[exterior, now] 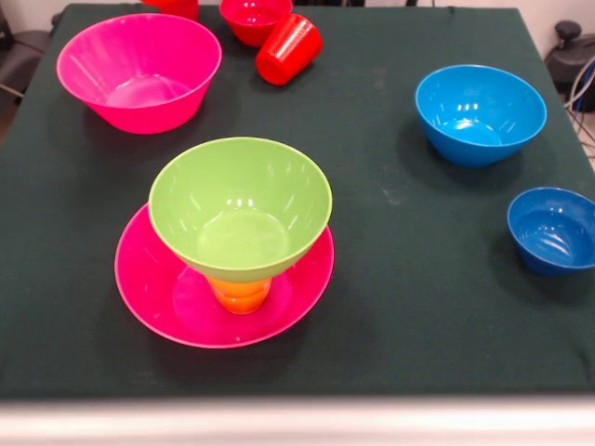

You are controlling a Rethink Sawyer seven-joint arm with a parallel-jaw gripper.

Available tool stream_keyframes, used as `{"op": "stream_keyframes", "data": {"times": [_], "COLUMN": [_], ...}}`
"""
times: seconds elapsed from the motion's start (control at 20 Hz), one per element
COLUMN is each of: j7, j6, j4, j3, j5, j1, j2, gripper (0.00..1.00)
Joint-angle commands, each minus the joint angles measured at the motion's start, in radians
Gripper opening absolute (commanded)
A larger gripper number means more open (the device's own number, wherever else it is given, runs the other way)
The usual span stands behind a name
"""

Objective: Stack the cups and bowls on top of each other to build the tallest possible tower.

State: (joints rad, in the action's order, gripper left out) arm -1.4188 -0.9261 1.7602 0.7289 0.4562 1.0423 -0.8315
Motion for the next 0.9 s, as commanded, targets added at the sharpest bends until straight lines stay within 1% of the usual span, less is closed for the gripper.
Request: {"op": "stream_keyframes", "data": {"times": [0.05,0.25,0.5,0.75,0.9], "j7": [0.004,0.029,0.007,-0.007,-0.014], "j6": [-0.025,-0.030,-0.013,-0.072,-0.085], "j4": [-0.108,-0.156,-0.206,-0.290,-0.331], "j3": [0.003,0.006,-0.016,-0.034,-0.047], "j5": [-0.012,-0.024,-0.011,-0.018,-0.011], "j1": [-0.090,-0.114,-0.156,-0.203,-0.230], "j2": [0.067,0.100,0.131,0.160,0.179], "gripper": [0.00,0.00,0.00,0.00,0.00]}}
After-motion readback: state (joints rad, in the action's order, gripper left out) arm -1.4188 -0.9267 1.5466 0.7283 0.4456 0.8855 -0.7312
